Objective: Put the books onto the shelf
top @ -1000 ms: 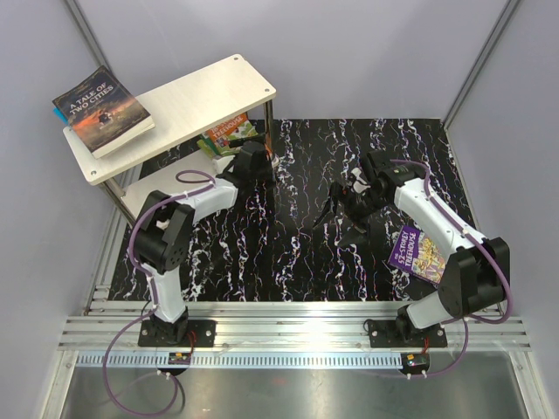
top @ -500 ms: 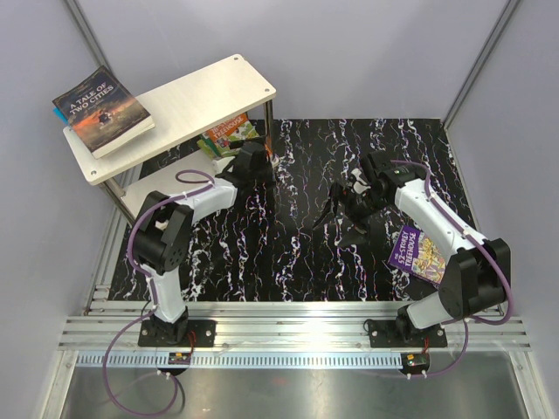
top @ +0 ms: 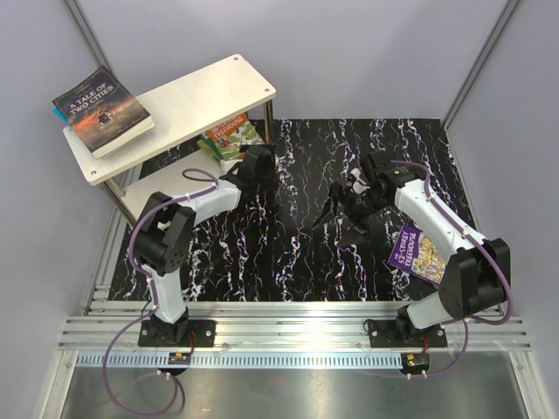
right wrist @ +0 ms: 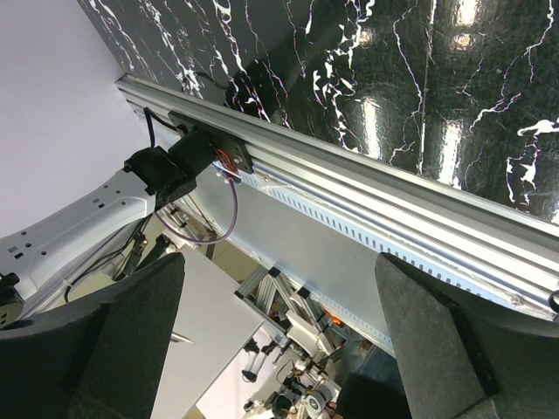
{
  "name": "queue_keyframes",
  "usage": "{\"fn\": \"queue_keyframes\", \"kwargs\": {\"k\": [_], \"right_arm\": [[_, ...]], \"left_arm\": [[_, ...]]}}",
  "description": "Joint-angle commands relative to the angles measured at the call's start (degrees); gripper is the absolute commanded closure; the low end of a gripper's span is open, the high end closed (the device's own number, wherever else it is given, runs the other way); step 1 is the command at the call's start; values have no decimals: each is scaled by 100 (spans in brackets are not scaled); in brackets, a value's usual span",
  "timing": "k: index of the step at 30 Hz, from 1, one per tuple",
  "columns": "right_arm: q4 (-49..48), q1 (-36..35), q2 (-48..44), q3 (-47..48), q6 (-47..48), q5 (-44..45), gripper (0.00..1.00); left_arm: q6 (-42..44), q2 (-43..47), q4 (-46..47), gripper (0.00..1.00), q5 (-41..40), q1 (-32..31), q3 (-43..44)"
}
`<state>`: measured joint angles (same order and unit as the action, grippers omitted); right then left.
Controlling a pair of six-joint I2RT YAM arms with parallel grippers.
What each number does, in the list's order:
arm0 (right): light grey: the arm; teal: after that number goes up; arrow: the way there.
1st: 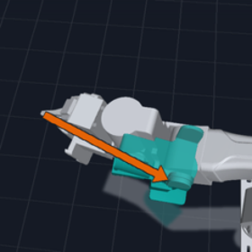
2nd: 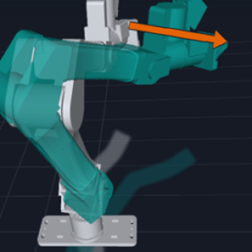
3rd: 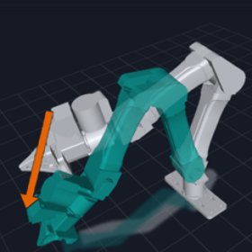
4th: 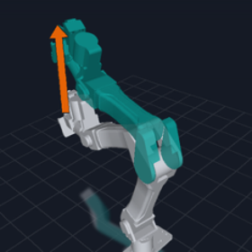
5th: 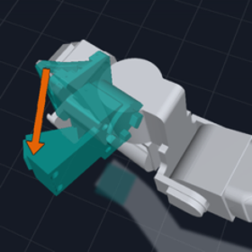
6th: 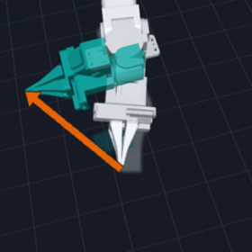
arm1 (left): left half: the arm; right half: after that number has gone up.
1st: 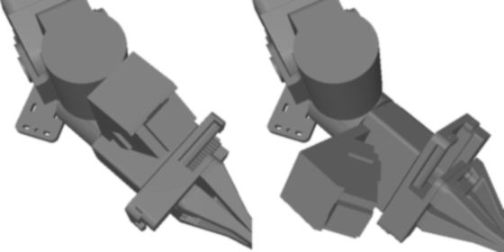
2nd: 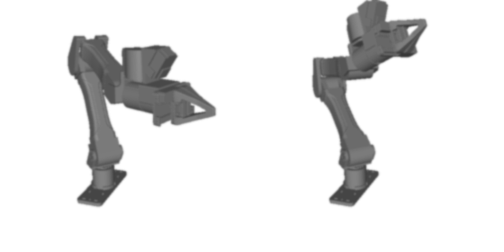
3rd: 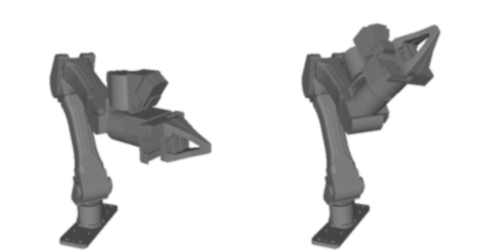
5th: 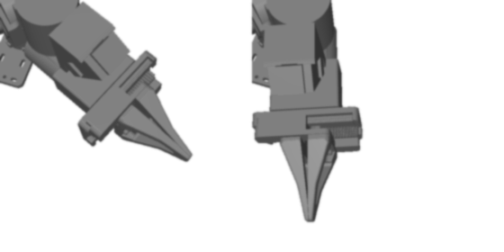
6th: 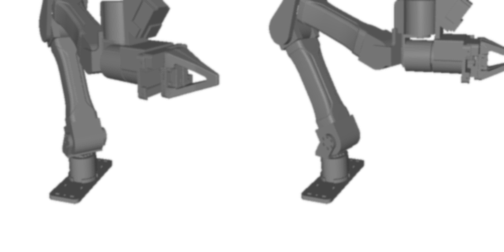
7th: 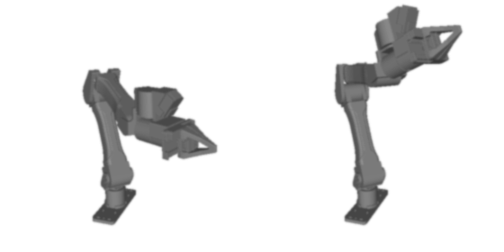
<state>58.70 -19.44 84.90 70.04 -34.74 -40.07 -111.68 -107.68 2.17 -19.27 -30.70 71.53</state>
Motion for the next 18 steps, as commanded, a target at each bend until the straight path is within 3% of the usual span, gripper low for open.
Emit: {"fn": "queue_keyframes", "kwargs": {"k": [1,18], "right_arm": [[-113,-7,-106,-17,11,-106,3],[132,2,-255,115,73,324,2]], "left_arm": [[339,370,-42,1,142,-42,125],[1148,933,-780,1,344,-208,-112]]}}
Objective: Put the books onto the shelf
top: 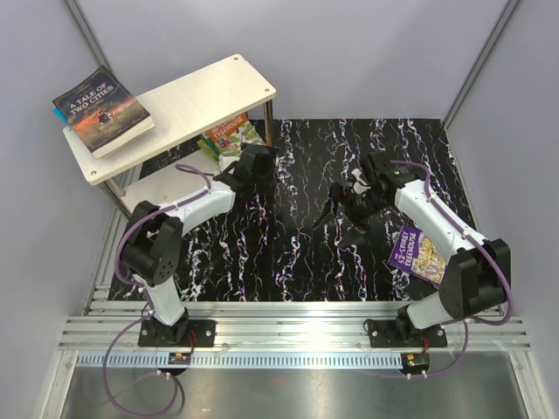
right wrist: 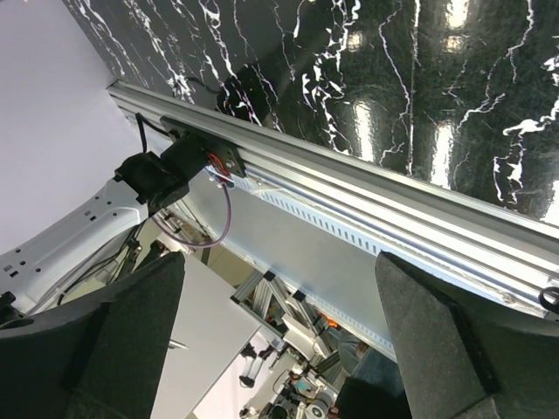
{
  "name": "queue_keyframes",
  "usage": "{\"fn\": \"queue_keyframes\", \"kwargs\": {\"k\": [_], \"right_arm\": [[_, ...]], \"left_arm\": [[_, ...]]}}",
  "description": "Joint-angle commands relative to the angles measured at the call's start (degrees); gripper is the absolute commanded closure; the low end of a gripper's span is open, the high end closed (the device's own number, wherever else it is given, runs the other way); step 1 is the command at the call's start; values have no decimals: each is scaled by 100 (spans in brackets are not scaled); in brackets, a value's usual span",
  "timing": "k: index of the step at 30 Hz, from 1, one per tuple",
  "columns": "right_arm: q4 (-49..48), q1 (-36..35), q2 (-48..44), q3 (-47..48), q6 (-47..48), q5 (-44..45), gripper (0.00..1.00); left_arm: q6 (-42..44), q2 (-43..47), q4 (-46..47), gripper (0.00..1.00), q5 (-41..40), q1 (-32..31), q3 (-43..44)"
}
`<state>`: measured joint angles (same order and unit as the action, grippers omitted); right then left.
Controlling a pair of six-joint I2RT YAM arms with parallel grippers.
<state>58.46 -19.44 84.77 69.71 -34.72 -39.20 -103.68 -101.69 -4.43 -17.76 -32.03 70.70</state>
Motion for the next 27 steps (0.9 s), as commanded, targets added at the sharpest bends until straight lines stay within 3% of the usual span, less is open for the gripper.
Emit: {"fn": "queue_keyframes", "kwargs": {"k": [1,11,19,22,27], "right_arm": [[236,10,-233,183,140,281,2],[631,247,-505,481,10,1141,0],[413,863,-445,473,-465,2135,0],[403,1180,-41,622,-580,2215,0],[412,2610,531,965,-571,2162,0]], "left_arm": [[357,412,-120,1,220,-101,-82],[954,897,-444,1,492,-680,-425],[2210,809,-620,1,1081,-1437,-223],[2860,747,-1033,1,1231,-1684,84],[4318,633,-2210,1,1371,-2114,822]]}}
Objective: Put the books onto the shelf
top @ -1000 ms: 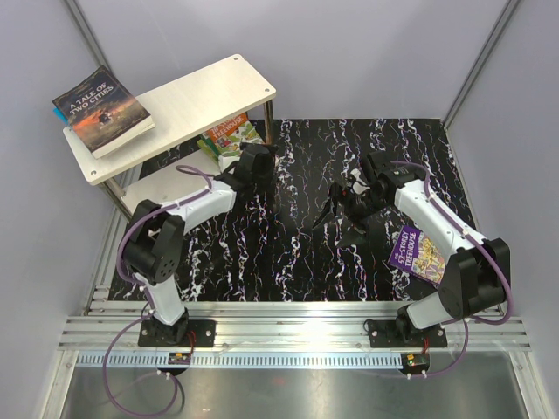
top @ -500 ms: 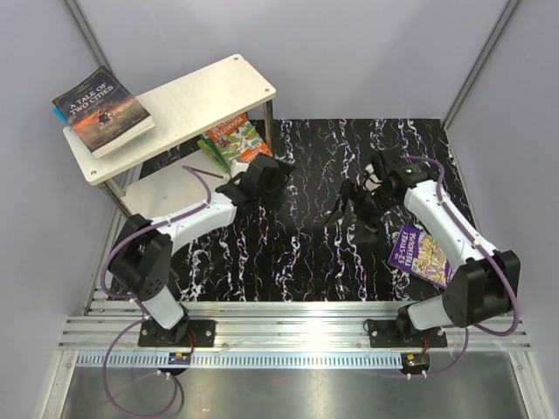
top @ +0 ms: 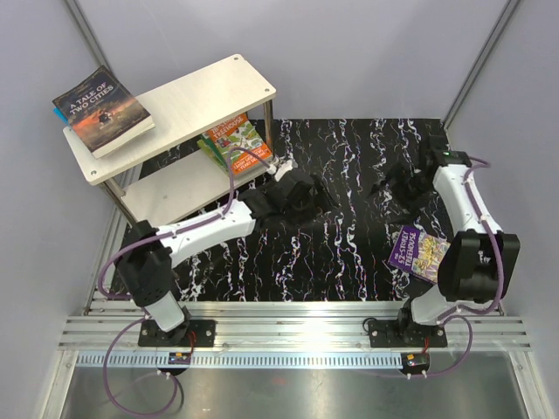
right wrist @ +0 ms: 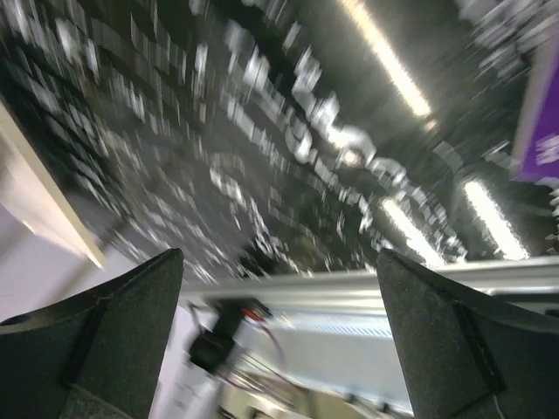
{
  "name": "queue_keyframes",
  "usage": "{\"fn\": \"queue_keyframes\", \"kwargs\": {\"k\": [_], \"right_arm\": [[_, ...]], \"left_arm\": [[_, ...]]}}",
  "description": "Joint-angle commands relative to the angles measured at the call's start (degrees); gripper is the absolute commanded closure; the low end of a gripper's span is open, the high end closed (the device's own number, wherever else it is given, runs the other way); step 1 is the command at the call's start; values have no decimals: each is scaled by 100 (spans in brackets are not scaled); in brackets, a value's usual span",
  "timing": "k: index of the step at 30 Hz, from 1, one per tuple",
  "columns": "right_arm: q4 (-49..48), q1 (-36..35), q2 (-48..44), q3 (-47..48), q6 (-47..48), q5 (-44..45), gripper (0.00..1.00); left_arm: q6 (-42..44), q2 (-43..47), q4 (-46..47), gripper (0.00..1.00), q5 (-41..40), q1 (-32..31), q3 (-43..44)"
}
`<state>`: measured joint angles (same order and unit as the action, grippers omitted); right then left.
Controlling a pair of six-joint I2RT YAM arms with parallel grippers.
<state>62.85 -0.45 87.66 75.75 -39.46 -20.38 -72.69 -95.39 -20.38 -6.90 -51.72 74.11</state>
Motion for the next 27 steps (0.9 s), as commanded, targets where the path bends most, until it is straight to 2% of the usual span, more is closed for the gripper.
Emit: {"fn": "queue_keyframes", "kwargs": {"k": [1,3,10,19,22,27], "right_arm": [[42,965,339,397,-36,359,0],[104,1579,533,380,44,543,0],[-88,2758,832,-436,149,1237,0],[-36,4192,955,-613,887,2573,0],[-264,4492,1060,-876,923,2434,0],[-870,4510,1403,-1483,931,2056,0]], "left_arm": [[1300,21,-755,1,364,-180,465],[1414,310,-915,1,548,-294,107],[1406,1497,-414,1,812,-549,-1467],[1485,1954,-581,1,813,-558,-1733],[1477,2016,-616,1,707,-558,-1821],[1468,1946,-827,1,568,-558,-1654]]}}
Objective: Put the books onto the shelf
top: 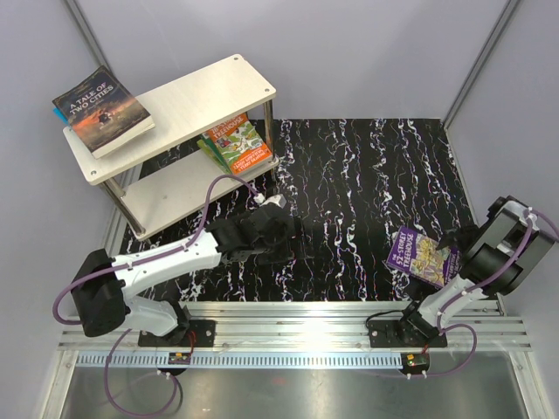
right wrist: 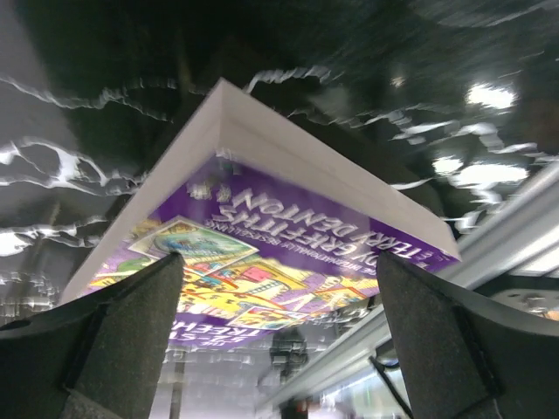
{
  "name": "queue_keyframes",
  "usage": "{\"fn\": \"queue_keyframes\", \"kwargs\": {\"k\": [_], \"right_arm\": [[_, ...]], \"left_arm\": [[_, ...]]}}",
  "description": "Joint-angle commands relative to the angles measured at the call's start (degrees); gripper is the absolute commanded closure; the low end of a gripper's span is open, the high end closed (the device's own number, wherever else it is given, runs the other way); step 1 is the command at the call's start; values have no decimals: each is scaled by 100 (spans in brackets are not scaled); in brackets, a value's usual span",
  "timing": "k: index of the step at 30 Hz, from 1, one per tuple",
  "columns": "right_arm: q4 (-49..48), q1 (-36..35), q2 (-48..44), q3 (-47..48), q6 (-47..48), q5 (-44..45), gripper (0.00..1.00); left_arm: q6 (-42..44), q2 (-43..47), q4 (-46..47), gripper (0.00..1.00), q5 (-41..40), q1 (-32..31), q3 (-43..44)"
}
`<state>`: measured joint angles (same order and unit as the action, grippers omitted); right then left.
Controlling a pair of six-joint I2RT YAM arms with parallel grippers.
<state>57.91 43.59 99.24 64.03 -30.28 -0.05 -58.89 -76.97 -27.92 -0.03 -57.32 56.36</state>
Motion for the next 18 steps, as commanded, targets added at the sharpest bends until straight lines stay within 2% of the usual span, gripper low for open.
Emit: {"fn": "queue_keyframes", "kwargs": {"k": [1,6,9,12,14,17,18], "right_arm": [[-447,97,288,-477,14,23,0],[-640,105,315,-470,58,-188,0],[-860,-122,306,-593,119,-732,0],[-913,-1035,184,-707,40,-829,0],[-1044,-1753,-26,-874,-258,-1144,0],[-1342,-2450,-386,-1199,-864,-1768,0],[-1457,-2913,-484,-1296,-1213,-1935,0]], "left_arm": [[89,94,-108,1,-120,2,165],[-87,86,-179,1,-146,2,51],[-201,86,-91,1,-94,2,-55],[-202,-28,-91,1,-111,2,-20],[-193,-142,-195,1,-155,-7,24],[-193,-257,-231,1,-225,2,86],[-227,-283,-223,1,-225,2,86]]}}
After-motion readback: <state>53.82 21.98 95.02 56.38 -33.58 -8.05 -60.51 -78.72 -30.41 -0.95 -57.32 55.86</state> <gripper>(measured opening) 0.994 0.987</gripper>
